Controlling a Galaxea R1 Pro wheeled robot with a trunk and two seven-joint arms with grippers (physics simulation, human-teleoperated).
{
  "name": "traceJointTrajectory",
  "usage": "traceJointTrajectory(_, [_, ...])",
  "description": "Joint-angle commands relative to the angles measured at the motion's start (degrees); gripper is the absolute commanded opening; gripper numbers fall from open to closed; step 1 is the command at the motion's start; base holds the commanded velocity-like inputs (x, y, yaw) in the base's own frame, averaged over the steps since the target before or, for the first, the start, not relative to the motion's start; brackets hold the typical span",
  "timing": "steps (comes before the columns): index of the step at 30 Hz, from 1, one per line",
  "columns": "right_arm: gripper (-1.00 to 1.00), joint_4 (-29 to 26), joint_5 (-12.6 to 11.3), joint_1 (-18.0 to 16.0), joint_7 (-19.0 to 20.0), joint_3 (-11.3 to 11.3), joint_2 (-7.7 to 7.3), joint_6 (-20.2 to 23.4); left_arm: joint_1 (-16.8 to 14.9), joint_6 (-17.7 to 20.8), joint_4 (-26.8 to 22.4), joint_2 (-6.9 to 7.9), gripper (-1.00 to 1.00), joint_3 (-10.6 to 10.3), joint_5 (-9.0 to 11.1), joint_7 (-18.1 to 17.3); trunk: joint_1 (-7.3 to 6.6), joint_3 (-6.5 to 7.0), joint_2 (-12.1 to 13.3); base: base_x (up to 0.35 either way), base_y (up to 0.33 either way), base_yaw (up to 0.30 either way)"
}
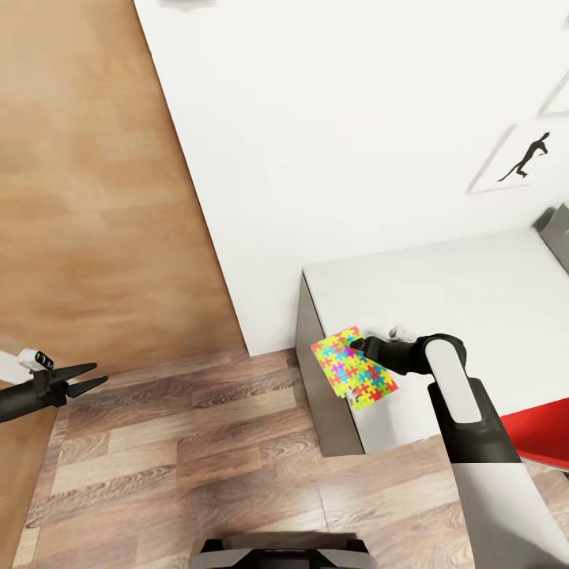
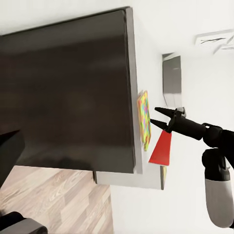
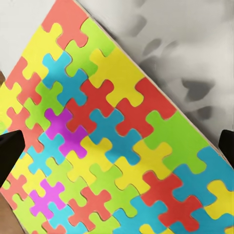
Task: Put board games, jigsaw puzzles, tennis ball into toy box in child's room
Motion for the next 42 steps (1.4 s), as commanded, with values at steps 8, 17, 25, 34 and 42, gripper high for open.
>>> traceJointTrajectory(8, [1.0,-0.37,-0.51,-0.05,-0.6,0.04,-0.07,0.13,-0.05,0.56,0.02,0.05,1.0,-0.22,0.15,-0.27,0.03,0.4,-0.1,0.0,0.0,-0.099])
traceJointTrajectory(17, [1.0,-0.49,-0.48,-0.06,-0.6,0.04,-0.08,0.13,-0.05,0.57,0.02,0.05,1.0,-0.22,0.15,-0.27,0.03,1.13,-0.1,0.0,0.0,-0.136])
traceJointTrajectory(25, [1.0,-0.54,-0.5,-0.06,-0.6,0.04,-0.08,0.13,-0.05,0.59,0.02,0.05,1.0,-0.22,0.15,-0.28,0.03,1.78,-0.1,0.0,0.0,-0.14])
traceJointTrajectory(34, [1.0,-2.62,-0.65,-0.02,-0.29,0.06,-0.3,0.13,-0.05,0.56,0.02,0.05,1.0,-0.22,0.15,-0.3,0.03,2.53,-0.1,0.0,0.0,-0.14])
traceJointTrajectory(42, [1.0,-9.04,-1.37,-0.14,0.12,0.48,-0.83,0.13,-0.05,0.55,0.02,0.05,1.0,-0.22,0.15,-0.32,0.03,3.19,-0.1,0.0,0.0,-0.146])
